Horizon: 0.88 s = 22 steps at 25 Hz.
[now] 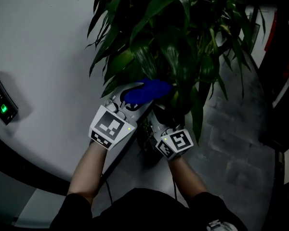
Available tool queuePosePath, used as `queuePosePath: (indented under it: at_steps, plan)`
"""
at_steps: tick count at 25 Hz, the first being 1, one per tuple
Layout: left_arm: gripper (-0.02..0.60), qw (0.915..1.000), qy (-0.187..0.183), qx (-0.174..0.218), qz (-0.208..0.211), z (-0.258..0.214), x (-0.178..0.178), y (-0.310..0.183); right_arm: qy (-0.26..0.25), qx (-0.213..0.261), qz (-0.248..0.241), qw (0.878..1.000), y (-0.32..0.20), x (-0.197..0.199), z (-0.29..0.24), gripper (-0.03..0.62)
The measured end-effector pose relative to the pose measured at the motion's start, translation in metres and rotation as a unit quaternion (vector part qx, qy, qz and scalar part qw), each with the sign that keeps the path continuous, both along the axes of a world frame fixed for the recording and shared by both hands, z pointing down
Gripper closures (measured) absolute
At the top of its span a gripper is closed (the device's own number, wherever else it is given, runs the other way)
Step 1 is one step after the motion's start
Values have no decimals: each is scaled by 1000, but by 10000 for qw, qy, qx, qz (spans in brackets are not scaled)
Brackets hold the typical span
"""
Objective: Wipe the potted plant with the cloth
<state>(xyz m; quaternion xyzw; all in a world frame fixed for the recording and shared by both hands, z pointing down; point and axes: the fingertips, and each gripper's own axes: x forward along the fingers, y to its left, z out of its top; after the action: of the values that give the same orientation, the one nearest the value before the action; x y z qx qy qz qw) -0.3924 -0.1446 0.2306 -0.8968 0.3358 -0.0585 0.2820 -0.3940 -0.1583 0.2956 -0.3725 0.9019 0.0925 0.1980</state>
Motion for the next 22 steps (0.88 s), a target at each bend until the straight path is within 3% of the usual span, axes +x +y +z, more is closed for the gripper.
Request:
queuePosePath:
  at_steps: [5,22]
  plan:
    - [426,9991,95,-349,213,14,-6,5,-9,-6,-93,10000,-1,-10,3,591]
    - [426,9928,446,-1099,193,61,-24,29,-158,-374,-76,9991,-7,-8,31,591]
